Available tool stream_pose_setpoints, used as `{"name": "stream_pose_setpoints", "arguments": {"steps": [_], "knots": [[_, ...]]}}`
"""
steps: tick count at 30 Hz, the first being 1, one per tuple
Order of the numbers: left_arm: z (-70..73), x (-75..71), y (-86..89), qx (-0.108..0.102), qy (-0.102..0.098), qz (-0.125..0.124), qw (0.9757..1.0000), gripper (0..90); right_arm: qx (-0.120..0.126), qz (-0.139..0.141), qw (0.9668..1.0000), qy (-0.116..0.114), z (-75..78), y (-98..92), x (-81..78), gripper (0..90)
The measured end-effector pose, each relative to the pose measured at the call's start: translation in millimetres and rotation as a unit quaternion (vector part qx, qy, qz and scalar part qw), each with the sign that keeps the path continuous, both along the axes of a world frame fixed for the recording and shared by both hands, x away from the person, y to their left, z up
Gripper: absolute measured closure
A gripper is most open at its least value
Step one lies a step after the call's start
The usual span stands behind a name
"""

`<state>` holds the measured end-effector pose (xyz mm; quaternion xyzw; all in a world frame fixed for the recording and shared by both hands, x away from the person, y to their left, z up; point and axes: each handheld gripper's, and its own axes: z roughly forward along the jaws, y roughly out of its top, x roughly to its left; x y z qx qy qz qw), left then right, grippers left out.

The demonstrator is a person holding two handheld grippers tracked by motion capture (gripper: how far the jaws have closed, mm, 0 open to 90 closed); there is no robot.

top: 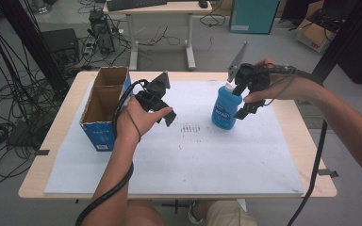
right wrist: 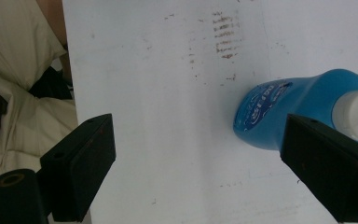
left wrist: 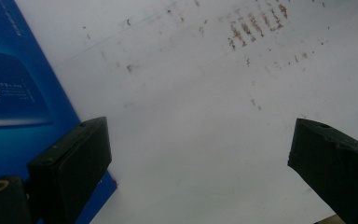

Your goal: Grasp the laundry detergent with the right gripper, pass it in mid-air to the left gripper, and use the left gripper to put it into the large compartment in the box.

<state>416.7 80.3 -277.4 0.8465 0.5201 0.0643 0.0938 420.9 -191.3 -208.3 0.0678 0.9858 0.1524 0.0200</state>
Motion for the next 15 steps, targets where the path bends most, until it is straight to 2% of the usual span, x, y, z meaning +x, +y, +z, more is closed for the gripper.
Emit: {"name": "stream_pose_setpoints", "arguments": {"steps": [11, 15], "knots": [[2.1, -3.4, -2.4, 0.002, 0.001, -0.007, 1.0000, 5.8, 0.010, -0.021, 0.9997, -0.002, 0.2, -22.9, -5.4, 9.6], [2.7, -5.9, -2.0, 0.001, -0.002, -0.005, 1.0000, 5.8, 0.017, -0.042, 0.9990, -0.004, 1.2, -34.1, -11.0, 9.4]]}}
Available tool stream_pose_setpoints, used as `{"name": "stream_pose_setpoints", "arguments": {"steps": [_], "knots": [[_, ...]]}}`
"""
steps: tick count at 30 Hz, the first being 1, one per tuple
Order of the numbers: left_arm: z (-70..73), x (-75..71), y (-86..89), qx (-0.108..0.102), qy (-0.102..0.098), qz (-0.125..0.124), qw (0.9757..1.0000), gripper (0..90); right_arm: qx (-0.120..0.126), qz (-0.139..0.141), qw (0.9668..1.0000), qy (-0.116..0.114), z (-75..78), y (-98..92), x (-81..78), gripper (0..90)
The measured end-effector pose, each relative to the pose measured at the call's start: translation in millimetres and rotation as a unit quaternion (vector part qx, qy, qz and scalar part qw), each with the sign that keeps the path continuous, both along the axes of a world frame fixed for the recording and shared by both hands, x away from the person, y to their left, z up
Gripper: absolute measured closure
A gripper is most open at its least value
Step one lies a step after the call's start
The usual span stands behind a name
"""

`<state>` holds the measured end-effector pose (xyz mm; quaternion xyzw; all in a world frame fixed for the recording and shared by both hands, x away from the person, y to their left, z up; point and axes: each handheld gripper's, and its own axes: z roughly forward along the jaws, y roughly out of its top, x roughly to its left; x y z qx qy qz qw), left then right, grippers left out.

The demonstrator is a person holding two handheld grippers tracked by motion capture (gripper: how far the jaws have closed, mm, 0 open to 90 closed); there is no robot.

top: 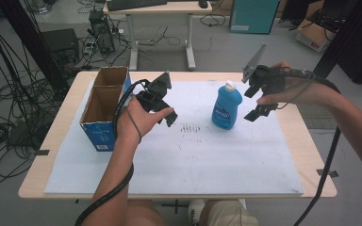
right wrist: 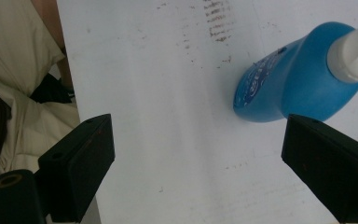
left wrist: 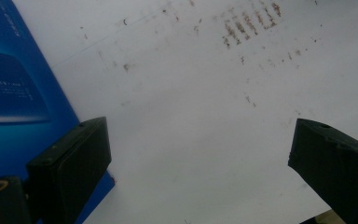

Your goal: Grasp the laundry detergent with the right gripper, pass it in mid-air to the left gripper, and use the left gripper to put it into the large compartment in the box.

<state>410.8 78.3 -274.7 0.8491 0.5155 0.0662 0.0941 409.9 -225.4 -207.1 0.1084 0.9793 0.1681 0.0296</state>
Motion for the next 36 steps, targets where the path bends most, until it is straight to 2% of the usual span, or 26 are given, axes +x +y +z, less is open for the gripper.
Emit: {"name": "stream_pose_setpoints", "arguments": {"steps": [2, 17, 24, 28, 30, 33, 36], "knots": [[0.1, -1.1, 0.8, -0.001, 0.000, 0.000, 1.0000, 5.8, -0.002, 0.005, 1.0000, -0.002, 0.3, -2.8, 0.0, 9.3], [-0.2, -11.2, 1.9, -0.004, -0.001, -0.005, 1.0000, 5.7, 0.003, -0.031, 0.9995, -0.001, -16.7, -26.6, -15.9, 8.8], [0.4, -12.7, 4.2, -0.005, -0.004, -0.006, 1.0000, 5.6, 0.019, -0.065, 0.9977, -0.005, -23.3, -41.0, -17.0, 8.2], [-0.4, -12.1, 5.0, -0.005, -0.004, -0.007, 1.0000, 5.6, 0.033, -0.100, 0.9945, -0.008, -33.7, -53.9, -13.3, 7.6], [-1.2, -11.8, 5.2, -0.006, -0.002, -0.007, 1.0000, 5.6, 0.044, -0.120, 0.9918, -0.009, -39.4, -58.9, -11.6, 7.3], [-1.9, -11.3, 5.5, -0.006, -0.001, -0.007, 1.0000, 5.6, 0.053, -0.130, 0.9901, -0.011, -45.0, -64.8, -8.3, 6.8], [-3.3, -10.0, 6.0, -0.006, 0.000, -0.006, 1.0000, 5.6, 0.077, -0.161, 0.9837, -0.015, -57.7, -72.8, -3.3, 6.2]]}}
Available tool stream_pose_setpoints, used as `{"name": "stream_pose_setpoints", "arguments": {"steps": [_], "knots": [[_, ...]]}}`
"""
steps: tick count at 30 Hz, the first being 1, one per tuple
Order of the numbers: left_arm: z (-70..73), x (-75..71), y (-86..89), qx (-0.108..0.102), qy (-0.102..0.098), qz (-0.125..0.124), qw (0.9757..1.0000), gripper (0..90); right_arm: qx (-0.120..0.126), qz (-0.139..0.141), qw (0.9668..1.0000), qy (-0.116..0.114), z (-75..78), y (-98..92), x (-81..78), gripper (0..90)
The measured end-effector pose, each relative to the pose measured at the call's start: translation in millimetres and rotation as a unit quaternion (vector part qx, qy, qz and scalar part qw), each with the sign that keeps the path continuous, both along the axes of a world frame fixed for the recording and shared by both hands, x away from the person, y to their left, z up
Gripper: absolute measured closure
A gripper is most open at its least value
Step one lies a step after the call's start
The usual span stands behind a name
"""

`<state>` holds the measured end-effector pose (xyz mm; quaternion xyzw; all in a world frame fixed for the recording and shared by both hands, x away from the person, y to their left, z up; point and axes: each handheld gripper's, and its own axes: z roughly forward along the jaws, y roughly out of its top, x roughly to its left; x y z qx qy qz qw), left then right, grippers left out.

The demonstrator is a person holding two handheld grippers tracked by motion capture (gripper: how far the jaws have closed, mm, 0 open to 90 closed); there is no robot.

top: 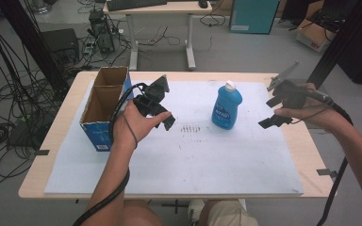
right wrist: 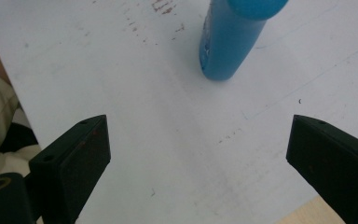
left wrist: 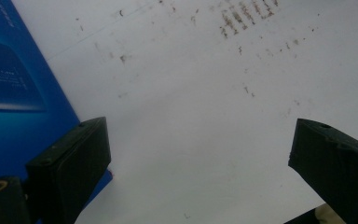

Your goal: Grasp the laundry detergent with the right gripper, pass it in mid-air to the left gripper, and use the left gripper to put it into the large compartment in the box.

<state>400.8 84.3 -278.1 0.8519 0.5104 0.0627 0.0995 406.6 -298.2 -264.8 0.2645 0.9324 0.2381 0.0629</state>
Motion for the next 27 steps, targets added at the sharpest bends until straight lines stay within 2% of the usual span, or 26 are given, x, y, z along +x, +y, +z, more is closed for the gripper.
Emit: {"name": "stream_pose_setpoints", "arguments": {"steps": [1, 4, 5, 7, 8, 10, 17, 20, 27], "knots": [[0.0, 0.0, 0.0, 0.000, 0.000, 0.000, 1.0000, 5.6, 0.000, 0.000, 1.0000, 0.000, 0.0, 0.0, 0.0, 6.2], [-0.6, 0.7, 0.2, 0.000, 0.003, -0.001, 1.0000, 5.6, 0.031, -0.027, 0.9991, -0.008, -13.4, -5.2, 5.1, 5.5], [-0.9, 1.2, 0.5, 0.001, 0.002, -0.002, 1.0000, 5.6, 0.031, -0.027, 0.9991, -0.008, -13.4, -5.2, 5.1, 5.5], [-1.7, 1.5, 0.4, 0.002, 0.003, -0.002, 1.0000, 5.6, 0.053, -0.040, 0.9975, -0.021, -22.8, -7.6, 9.0, 5.2], [-2.1, 1.8, 0.5, 0.001, 0.003, -0.001, 1.0000, 5.6, 0.053, -0.040, 0.9975, -0.021, -22.8, -7.6, 9.0, 5.2], [-2.6, 2.3, 0.8, 0.003, 0.004, -0.002, 1.0000, 5.6, 0.066, -0.047, 0.9961, -0.034, -32.0, -7.9, 12.8, 4.8], [-3.5, 3.7, 1.4, 0.003, 0.004, -0.002, 1.0000, 5.6, 0.089, -0.056, 0.9929, -0.055, -50.4, -2.5, 19.7, 3.9], [-4.7, 4.1, 1.7, 0.002, 0.005, 0.000, 1.0000, 5.6, 0.110, -0.055, 0.9902, -0.066, -61.0, 1.1, 24.0, 3.9], [-6.4, 5.2, 3.3, 0.002, 0.009, 0.001, 1.0000, 5.6, 0.122, -0.059, 0.9878, -0.076, -78.3, 10.5, 29.7, 3.6]]}}
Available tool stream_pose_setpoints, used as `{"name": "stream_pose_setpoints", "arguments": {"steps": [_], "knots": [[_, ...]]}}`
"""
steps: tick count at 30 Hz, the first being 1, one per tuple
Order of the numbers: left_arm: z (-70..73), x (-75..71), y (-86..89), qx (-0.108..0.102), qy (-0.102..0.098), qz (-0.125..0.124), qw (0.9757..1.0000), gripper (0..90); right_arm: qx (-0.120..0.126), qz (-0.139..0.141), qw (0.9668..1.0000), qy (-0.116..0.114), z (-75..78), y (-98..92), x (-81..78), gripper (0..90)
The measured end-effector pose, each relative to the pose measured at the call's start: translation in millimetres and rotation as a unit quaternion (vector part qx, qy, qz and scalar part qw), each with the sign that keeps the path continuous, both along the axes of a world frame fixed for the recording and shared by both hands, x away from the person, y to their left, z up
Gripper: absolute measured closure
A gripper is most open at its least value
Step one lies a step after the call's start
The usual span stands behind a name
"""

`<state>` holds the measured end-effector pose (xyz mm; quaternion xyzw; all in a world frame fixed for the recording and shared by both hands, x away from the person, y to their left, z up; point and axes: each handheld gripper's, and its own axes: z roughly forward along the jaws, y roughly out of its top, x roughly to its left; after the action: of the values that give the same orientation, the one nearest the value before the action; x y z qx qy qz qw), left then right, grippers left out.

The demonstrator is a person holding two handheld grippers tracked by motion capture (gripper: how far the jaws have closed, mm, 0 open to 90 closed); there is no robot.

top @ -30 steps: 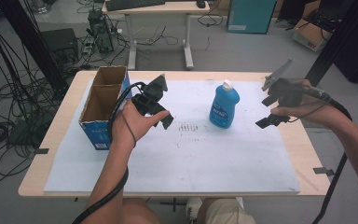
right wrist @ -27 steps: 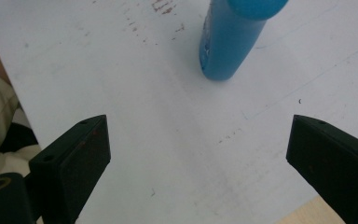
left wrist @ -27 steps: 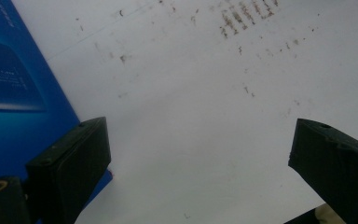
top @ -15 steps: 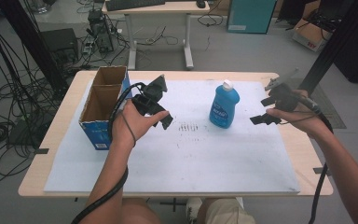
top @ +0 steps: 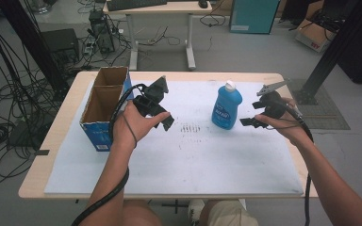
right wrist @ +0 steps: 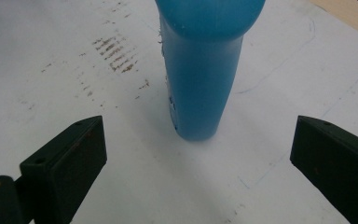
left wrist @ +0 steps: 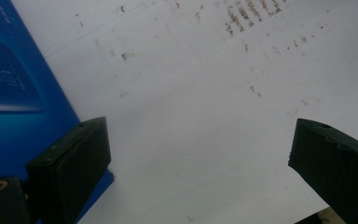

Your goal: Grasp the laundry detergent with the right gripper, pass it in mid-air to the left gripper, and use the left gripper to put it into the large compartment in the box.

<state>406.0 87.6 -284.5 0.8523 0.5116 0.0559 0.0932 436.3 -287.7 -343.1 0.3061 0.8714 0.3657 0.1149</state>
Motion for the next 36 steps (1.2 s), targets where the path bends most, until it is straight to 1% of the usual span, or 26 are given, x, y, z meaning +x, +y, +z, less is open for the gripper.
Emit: {"name": "stream_pose_setpoints", "arguments": {"steps": [2, 4, 8, 12, 13, 14, 15, 17, 18, 19, 25, 26, 33, 34, 35, 36], "knots": [[-0.4, 0.2, 0.4, 0.002, -0.001, -0.001, 1.0000, 5.6, 0.004, -0.004, 1.0000, -0.006, -4.4, 2.5, 2.0, 3.6], [-1.0, 0.5, 0.6, 0.001, 0.001, 0.000, 1.0000, 5.6, 0.004, -0.004, 1.0000, -0.007, -6.4, 3.2, 3.2, 3.6], [-1.7, 1.1, 1.4, 0.002, 0.001, 0.002, 1.0000, 5.6, 0.015, -0.011, 0.9996, -0.020, -13.7, 7.3, 7.8, 3.6], [-2.6, 1.9, 1.2, 0.003, 0.001, 0.003, 1.0000, 5.6, 0.018, -0.012, 0.9995, -0.021, -17.6, 8.5, 10.6, 3.6], [-2.8, 2.4, 0.7, 0.004, 0.002, 0.001, 1.0000, 5.6, 0.019, -0.007, 0.9995, -0.026, -20.4, 9.1, 13.0, 3.4], [-2.8, 2.4, 0.7, 0.004, 0.002, 0.001, 1.0000, 5.6, 0.019, -0.007, 0.9995, -0.026, -20.4, 9.1, 13.0, 3.4], [-3.6, 2.7, -0.4, 0.003, 0.002, 0.002, 1.0000, 5.6, 0.026, -0.011, 0.9993, -0.024, -23.0, 11.0, 13.8, 3.4], [-3.8, 3.0, -0.8, 0.004, 0.003, 0.001, 1.0000, 5.6, 0.029, -0.009, 0.9993, -0.024, -24.7, 11.6, 14.9, 3.3], [-3.9, 3.6, -1.0, 0.004, 0.005, -0.001, 1.0000, 5.6, 0.030, -0.012, 0.9992, -0.022, -26.0, 12.9, 15.2, 3.3], [-4.6, 3.9, -2.0, 0.005, 0.005, -0.001, 1.0000, 5.6, 0.032, -0.010, 0.9991, -0.025, -28.5, 14.6, 16.7, 3.1], [-5.3, 4.8, -2.3, 0.006, 0.006, -0.002, 1.0000, 5.6, 0.031, -0.006, 0.9992, -0.025, -36.0, 21.8, 21.0, 3.0], [-5.8, 5.1, -2.1, 0.006, 0.006, 0.000, 1.0000, 5.6, 0.028, -0.002, 0.9992, -0.029, -37.9, 24.6, 22.7, 3.0], [-6.8, 6.6, -2.1, 0.006, 0.007, -0.001, 1.0000, 5.6, 0.026, 0.005, 0.9990, -0.035, -41.9, 30.9, 28.0, 3.0], [-6.8, 6.8, -2.4, 0.007, 0.007, -0.002, 0.9999, 5.6, 0.026, -0.003, 0.9992, -0.029, -41.7, 32.0, 27.3, 3.0], [-7.0, 6.9, -3.0, 0.006, 0.007, -0.002, 1.0000, 5.6, 0.029, -0.003, 0.9990, -0.034, -42.4, 32.9, 28.2, 3.0], [-7.3, 7.1, -4.0, 0.006, 0.008, -0.002, 0.9999, 5.6, 0.029, 0.006, 0.9988, -0.039, -42.4, 33.8, 30.4, 2.8]]}}
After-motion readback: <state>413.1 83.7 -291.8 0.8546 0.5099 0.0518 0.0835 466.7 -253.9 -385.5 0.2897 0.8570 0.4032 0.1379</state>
